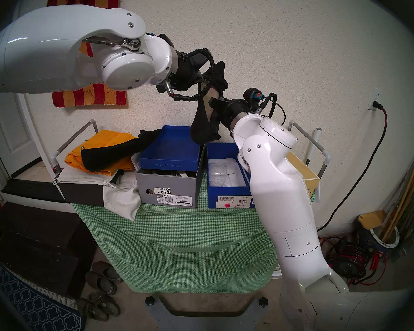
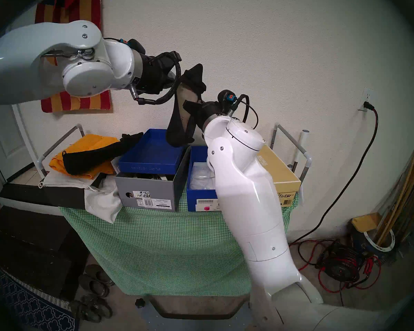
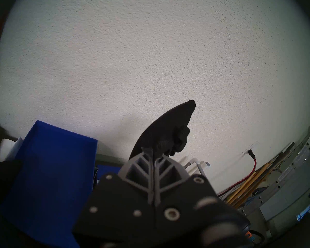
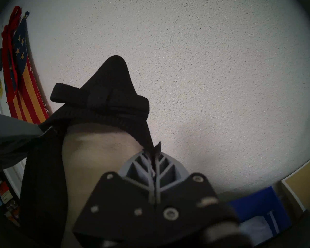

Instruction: Put shoes into shoe box

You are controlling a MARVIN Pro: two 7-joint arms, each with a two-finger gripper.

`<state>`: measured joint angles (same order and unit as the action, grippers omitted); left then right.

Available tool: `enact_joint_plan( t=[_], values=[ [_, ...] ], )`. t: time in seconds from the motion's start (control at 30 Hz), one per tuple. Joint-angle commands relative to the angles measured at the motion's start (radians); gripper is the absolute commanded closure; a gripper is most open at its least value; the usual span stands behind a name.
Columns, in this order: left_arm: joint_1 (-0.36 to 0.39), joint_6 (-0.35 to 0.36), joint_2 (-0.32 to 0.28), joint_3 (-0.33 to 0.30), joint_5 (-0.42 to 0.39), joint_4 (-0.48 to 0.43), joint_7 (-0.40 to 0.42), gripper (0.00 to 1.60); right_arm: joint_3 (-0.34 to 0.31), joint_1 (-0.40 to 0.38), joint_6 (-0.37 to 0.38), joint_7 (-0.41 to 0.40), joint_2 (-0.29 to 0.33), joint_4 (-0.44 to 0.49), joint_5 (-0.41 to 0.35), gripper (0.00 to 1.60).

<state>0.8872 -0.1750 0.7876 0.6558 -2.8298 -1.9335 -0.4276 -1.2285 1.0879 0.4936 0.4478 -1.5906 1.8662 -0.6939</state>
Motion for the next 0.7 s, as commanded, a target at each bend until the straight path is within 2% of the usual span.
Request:
enact_joint_plan(
  t=[0.0, 0.03, 0.07, 0.13, 0.5, 0.6, 0.67],
  values=[
    [0.013, 0.038, -0.006, 0.002, 0.018, 0.008, 0.013, 0.07, 0.018, -0.011, -0.025, 0.027, -0.008, -0.025, 0.04, 1.6],
    [0.016, 0.094, -0.016, 0.004, 0.022, 0.019, 0.035, 0.0, 0.023, -0.017, -0.026, 0.032, -0.006, -0.031, 0.05, 1.6],
    [0.027, 0.113, -0.015, 0.014, 0.025, 0.024, 0.038, 0.0, 0.023, -0.021, -0.028, 0.033, -0.009, -0.038, 0.05, 1.6],
    [0.03, 0.129, -0.024, 0.016, -0.021, 0.031, 0.066, 0.0, 0.026, -0.032, -0.03, 0.047, -0.017, -0.052, 0.059, 1.6],
    [0.071, 0.332, -0.013, 0.036, -0.04, 0.102, 0.071, 0.0, 0.026, -0.104, -0.065, 0.08, -0.032, -0.126, 0.105, 1.6],
    [0.079, 0.306, 0.002, 0.037, -0.043, 0.093, 0.033, 0.0, 0.017, -0.12, -0.073, 0.121, -0.064, -0.145, 0.112, 1.6],
    [0.083, 0.259, 0.009, 0.041, -0.026, 0.076, 0.015, 0.0, 0.014, -0.13, -0.066, 0.155, -0.08, -0.151, 0.119, 1.6]
  ],
)
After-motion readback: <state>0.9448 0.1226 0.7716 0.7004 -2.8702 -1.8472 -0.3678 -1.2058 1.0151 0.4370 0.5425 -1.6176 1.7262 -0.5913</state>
